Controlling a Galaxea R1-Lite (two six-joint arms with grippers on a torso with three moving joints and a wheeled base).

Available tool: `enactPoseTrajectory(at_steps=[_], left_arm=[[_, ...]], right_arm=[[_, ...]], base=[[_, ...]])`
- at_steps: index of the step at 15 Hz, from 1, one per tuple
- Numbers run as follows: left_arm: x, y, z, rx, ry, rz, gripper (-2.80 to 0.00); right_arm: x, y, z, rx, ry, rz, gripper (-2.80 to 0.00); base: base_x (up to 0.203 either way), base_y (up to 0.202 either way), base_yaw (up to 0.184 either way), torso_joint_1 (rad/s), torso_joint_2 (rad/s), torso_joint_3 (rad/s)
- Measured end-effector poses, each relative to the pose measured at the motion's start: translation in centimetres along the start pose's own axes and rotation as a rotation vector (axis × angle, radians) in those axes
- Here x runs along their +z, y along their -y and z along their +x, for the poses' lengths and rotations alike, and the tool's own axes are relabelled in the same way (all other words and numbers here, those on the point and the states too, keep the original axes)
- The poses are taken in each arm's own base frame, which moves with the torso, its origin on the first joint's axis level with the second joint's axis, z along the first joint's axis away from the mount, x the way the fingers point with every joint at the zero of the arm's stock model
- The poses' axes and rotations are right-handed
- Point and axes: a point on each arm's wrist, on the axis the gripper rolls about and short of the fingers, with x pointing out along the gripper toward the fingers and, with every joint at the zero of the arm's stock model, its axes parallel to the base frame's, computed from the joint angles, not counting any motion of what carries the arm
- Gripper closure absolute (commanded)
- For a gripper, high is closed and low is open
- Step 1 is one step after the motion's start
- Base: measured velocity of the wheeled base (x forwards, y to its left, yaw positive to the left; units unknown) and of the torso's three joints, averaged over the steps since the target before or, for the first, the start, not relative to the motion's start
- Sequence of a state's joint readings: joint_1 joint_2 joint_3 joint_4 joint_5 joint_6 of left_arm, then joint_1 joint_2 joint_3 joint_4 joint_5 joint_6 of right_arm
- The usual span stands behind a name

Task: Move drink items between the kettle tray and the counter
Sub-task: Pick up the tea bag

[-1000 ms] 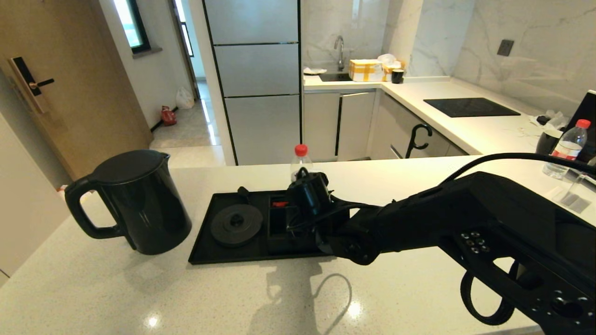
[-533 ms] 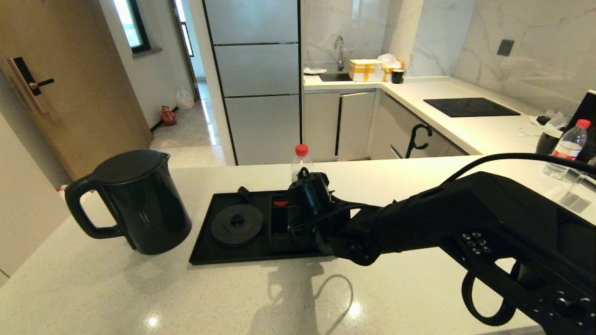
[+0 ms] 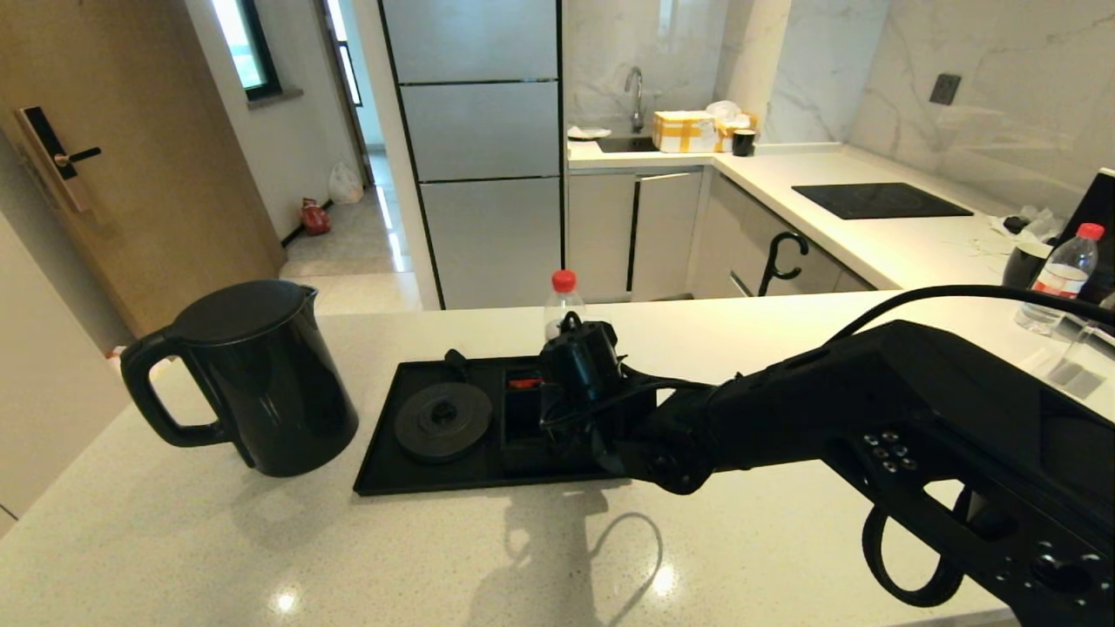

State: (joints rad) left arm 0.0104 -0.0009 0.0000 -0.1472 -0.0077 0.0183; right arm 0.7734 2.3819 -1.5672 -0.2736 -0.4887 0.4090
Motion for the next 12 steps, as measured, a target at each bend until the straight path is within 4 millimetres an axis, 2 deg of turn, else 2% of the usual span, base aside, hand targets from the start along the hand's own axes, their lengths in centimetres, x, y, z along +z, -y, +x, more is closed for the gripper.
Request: enactPoseTrajectory(at_steps=[3, 4, 12], left_arm=[[0.00, 0.00, 0.00, 0.000, 0.000, 0.000, 0.00], [0.00, 0.00, 0.00, 0.000, 0.000, 0.000, 0.00], [0.00, 0.00, 0.00, 0.000, 0.000, 0.000, 0.00]], right_arm=[[0.05, 0.02, 0.01, 0.000, 0.001, 0.001, -2.80], [0.03, 0.02, 0.04, 0.000, 0.001, 0.000, 0.00], [0.28, -0.11, 0.07, 0.004, 0.018, 0.009, 0.00]], base=[[0.000, 0.000, 0.000, 0.000, 0.00, 0.000], [0.000, 0.000, 0.000, 0.000, 0.00, 0.000], [0.000, 0.000, 0.000, 0.000, 0.00, 0.000]])
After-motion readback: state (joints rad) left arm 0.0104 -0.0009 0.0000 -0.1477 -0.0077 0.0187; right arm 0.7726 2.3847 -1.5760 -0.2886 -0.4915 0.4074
